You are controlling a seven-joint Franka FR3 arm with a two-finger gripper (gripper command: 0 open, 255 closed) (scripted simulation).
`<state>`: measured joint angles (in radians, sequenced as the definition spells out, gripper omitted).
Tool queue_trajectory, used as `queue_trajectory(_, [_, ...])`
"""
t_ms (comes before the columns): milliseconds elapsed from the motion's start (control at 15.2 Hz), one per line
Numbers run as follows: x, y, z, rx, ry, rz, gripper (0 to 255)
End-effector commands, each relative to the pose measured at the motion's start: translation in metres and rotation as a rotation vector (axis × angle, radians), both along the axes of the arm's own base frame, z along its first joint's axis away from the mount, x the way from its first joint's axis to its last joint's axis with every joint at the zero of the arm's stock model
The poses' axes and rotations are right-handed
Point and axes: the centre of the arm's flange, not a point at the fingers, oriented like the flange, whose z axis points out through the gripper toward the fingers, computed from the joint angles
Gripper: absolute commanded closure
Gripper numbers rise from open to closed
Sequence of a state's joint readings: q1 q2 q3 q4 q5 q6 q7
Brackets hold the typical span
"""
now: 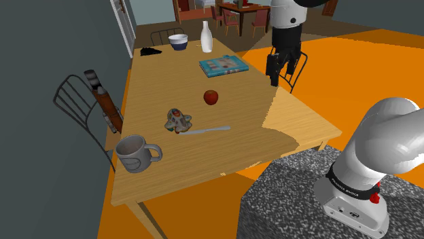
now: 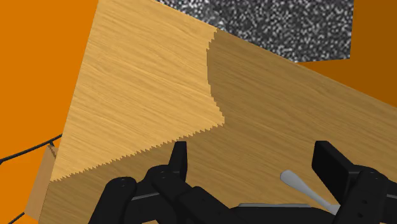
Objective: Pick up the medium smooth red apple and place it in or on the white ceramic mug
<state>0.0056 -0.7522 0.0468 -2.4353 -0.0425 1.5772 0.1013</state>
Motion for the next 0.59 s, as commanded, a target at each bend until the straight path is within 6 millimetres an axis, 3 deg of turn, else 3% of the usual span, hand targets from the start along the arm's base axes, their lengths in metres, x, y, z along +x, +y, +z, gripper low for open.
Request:
queue_trajectory(0, [0.0,0.0,0.0,0.0,0.0,0.0,0])
queue_trajectory(528, [0.081,-0.019,-0.054,0.019,-0.041,0.103,0])
